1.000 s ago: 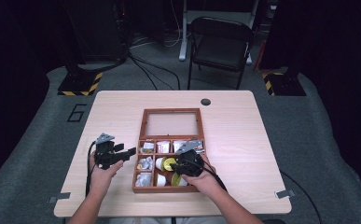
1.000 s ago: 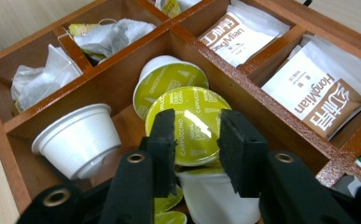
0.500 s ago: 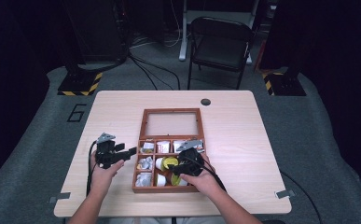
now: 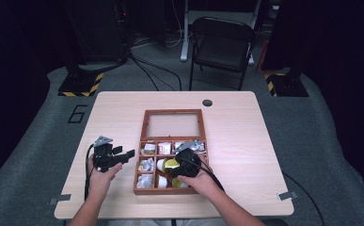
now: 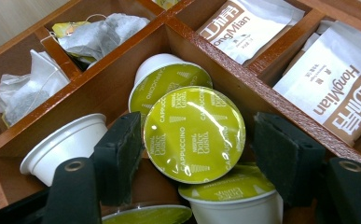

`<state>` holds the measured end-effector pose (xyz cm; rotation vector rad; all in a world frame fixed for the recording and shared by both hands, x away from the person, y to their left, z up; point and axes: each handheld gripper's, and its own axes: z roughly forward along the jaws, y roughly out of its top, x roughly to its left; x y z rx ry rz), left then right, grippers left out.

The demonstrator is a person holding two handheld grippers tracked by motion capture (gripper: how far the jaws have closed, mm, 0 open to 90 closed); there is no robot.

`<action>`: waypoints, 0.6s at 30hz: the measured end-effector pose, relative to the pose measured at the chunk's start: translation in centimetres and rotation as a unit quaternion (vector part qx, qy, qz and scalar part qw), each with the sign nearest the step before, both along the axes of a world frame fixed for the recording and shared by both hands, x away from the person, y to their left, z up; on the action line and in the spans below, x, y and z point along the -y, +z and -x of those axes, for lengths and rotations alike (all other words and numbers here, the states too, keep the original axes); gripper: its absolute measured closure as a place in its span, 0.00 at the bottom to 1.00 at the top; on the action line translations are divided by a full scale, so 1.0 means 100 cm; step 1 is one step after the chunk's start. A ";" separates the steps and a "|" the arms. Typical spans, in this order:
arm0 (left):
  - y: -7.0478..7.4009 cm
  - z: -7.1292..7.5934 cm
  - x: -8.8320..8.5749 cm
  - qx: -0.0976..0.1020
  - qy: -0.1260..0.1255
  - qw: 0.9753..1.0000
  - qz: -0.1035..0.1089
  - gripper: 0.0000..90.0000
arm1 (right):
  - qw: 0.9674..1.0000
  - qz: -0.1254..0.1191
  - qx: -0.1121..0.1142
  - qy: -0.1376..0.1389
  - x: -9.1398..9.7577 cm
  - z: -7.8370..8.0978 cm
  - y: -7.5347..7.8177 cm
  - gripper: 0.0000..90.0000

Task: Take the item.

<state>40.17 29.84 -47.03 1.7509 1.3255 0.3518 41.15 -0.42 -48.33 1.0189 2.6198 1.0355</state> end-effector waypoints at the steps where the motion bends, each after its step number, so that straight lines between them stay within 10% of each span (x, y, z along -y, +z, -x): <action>1: 0.000 0.000 0.000 -0.002 0.001 1.000 0.001 0.38 | 1.000 0.001 -0.001 0.000 -0.001 0.000 0.000 0.36; 18: -0.002 0.003 -0.004 -0.002 0.007 1.000 -0.001 0.38 | 1.000 0.019 -0.005 0.000 -0.007 -0.002 -0.001 0.40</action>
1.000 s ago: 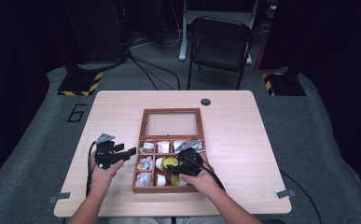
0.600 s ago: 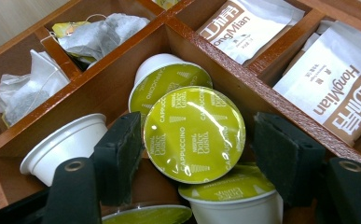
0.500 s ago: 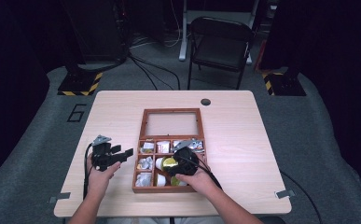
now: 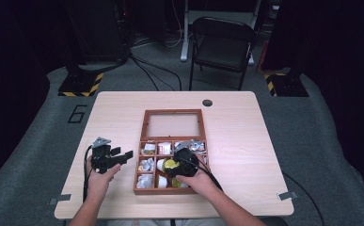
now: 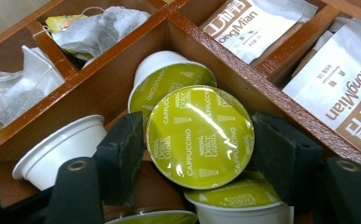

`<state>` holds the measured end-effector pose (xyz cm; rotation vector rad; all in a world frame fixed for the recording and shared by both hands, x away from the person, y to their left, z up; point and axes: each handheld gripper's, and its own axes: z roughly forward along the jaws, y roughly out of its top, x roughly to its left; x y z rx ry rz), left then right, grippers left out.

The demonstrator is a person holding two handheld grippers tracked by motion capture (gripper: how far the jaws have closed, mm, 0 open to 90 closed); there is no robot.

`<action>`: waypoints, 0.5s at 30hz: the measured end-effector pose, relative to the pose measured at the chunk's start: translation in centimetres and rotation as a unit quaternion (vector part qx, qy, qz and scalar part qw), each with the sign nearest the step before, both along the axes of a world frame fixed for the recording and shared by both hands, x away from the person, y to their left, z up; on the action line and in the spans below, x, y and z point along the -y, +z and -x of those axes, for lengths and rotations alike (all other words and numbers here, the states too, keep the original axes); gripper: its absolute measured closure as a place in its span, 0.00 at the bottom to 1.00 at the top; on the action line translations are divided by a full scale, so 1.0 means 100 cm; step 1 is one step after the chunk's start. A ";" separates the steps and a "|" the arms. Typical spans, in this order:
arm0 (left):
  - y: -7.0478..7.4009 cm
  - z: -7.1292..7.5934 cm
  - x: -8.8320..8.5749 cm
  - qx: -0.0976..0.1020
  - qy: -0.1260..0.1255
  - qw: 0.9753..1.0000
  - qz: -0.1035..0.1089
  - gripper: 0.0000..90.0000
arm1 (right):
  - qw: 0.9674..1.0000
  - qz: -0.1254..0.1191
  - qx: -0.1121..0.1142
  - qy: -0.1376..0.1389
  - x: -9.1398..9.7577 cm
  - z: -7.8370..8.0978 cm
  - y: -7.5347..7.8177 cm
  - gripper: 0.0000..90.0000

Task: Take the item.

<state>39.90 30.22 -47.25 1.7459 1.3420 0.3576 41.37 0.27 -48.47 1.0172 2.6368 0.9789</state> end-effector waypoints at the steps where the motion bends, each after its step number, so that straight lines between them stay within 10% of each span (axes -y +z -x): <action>1: 0.000 0.000 0.000 -0.001 -0.001 1.000 -0.001 0.38 | 1.000 0.001 0.000 0.001 0.000 0.000 0.000 0.41; 15: -0.001 -0.002 -0.002 -0.004 0.001 1.000 0.003 0.38 | 0.998 -0.056 -0.003 0.003 0.012 0.005 0.019 0.41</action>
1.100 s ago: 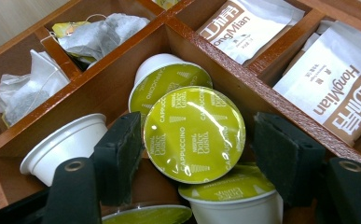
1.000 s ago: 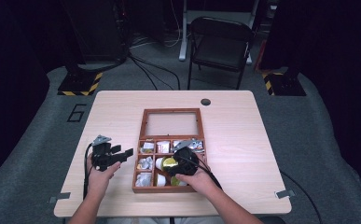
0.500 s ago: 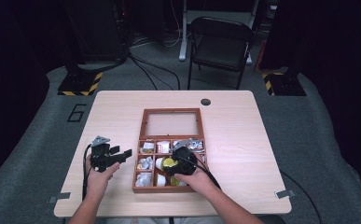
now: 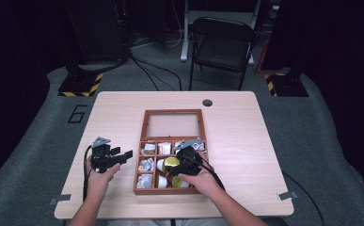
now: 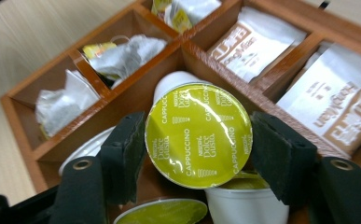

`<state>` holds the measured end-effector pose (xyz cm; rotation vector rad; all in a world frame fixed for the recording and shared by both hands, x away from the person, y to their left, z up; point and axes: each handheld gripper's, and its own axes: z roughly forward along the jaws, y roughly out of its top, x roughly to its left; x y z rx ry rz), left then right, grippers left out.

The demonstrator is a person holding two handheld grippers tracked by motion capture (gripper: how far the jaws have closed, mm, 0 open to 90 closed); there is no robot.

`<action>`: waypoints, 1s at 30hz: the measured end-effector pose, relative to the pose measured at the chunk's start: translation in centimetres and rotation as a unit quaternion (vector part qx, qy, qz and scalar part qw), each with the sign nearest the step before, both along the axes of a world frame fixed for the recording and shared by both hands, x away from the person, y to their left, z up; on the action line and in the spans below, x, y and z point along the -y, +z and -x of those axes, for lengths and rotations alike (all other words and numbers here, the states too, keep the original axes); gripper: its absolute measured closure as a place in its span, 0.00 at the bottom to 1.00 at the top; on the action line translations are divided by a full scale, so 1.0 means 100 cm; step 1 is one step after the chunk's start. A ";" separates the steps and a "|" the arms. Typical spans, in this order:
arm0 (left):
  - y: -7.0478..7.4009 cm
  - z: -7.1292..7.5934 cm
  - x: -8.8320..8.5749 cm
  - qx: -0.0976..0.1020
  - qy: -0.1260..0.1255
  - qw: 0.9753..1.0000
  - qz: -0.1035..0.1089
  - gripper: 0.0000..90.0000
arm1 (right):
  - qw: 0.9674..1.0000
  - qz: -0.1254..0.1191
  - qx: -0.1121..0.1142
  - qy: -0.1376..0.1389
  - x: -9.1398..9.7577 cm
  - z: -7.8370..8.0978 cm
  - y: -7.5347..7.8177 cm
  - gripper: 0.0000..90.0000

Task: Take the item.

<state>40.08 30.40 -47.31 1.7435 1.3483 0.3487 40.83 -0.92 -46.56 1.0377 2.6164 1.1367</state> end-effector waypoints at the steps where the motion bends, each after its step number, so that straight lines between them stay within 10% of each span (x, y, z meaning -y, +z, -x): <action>1: 0.000 0.000 0.000 0.001 0.000 1.000 0.000 0.38 | 1.000 -0.002 0.004 0.003 0.002 0.000 0.004 0.41; 9: 0.000 -0.004 0.003 -0.001 -0.002 1.000 0.004 0.38 | 0.998 -0.011 0.047 -0.037 0.033 -0.004 0.029 0.41; 30: 0.001 -0.013 0.009 0.000 -0.010 1.000 0.010 0.38 | 0.982 0.012 0.058 -0.177 0.129 -0.027 0.034 0.41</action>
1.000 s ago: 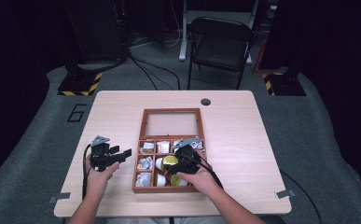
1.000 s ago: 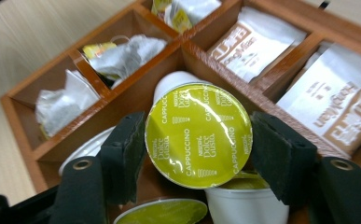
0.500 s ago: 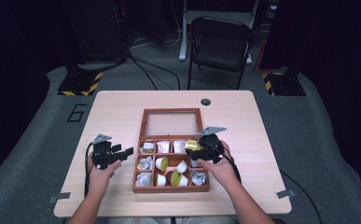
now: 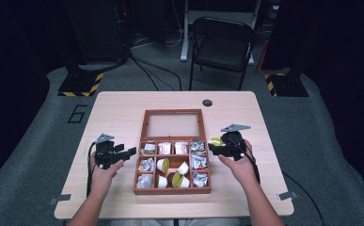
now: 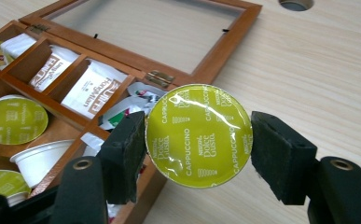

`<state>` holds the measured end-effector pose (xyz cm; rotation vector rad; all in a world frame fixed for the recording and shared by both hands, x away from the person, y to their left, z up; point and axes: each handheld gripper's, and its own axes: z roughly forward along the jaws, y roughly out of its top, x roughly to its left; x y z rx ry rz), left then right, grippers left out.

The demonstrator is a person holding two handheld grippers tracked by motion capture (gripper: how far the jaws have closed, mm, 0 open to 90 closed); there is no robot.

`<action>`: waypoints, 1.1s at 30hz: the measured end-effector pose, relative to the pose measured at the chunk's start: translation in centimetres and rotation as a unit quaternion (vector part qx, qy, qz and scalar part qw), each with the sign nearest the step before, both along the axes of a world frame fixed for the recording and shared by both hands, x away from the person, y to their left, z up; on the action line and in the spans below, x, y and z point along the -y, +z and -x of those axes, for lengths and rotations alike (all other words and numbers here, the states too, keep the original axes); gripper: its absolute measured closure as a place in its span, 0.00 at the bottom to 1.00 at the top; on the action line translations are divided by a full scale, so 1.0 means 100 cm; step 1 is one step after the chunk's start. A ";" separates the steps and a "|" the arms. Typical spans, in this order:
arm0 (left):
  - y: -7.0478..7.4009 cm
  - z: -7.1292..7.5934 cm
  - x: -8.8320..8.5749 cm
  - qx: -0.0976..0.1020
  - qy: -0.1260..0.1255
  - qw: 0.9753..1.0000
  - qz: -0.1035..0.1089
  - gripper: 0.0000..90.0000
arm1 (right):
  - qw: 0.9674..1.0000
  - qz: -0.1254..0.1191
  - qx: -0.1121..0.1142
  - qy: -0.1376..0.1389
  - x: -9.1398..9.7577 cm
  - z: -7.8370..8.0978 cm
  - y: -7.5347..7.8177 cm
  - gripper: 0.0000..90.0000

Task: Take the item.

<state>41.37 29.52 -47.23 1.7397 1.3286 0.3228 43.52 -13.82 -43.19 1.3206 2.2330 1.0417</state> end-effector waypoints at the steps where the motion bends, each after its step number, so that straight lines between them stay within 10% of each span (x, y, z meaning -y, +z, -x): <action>1: 0.000 0.000 0.000 0.002 0.000 1.000 -0.001 0.38 | 1.000 0.003 0.004 -0.004 0.003 0.000 0.001 0.41; 33: 0.001 -0.001 0.000 0.005 0.002 1.000 -0.001 0.38 | 0.991 0.034 -0.032 -0.129 0.068 -0.023 -0.044 0.41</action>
